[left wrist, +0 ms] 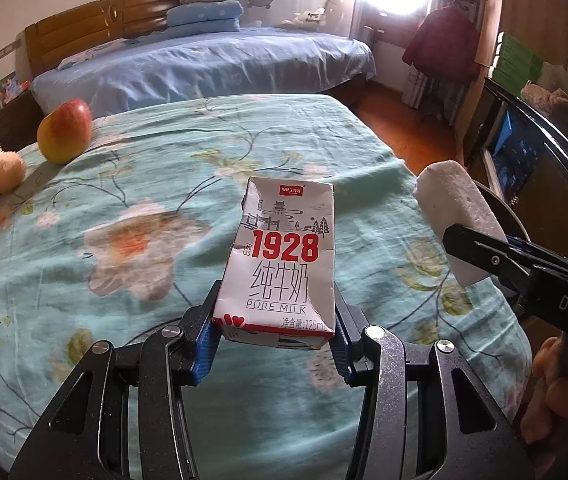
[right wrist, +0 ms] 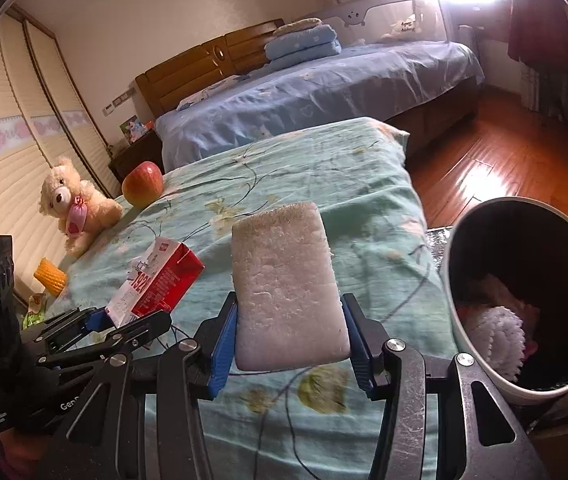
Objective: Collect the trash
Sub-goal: 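Lift and carry the milk carton and foam block toward the bin with both tools, then hold the carton and foam block above the bin opening with both tools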
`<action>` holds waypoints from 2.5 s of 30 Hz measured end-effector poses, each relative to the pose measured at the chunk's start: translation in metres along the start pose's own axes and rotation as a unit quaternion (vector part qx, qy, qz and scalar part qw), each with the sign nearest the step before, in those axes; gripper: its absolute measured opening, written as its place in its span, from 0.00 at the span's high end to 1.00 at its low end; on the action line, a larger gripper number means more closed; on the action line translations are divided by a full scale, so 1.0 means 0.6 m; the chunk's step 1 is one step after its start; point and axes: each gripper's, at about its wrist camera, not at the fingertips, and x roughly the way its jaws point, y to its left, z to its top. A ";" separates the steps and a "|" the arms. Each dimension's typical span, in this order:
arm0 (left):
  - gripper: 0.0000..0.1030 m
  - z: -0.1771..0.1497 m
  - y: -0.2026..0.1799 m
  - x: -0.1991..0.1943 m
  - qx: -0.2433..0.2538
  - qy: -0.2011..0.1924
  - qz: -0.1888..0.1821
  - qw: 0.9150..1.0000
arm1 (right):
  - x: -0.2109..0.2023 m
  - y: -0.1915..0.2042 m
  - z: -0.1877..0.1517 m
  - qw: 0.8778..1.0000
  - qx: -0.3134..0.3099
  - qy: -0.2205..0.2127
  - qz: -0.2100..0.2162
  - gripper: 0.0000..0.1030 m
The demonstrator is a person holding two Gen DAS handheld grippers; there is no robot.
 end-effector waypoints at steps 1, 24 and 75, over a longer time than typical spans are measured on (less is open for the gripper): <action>0.56 0.002 -0.004 0.000 0.002 -0.001 -0.002 1.000 | -0.003 -0.002 0.000 1.000 0.000 -0.001 -0.001 0.52; 0.56 0.035 -0.099 0.004 0.054 -0.011 -0.036 0.998 | -0.053 -0.072 -0.008 0.998 0.038 -0.025 -0.035 0.51; 0.56 0.086 -0.249 0.054 0.115 0.003 -0.101 0.988 | -0.090 -0.219 -0.017 0.987 0.104 -0.036 -0.114 0.51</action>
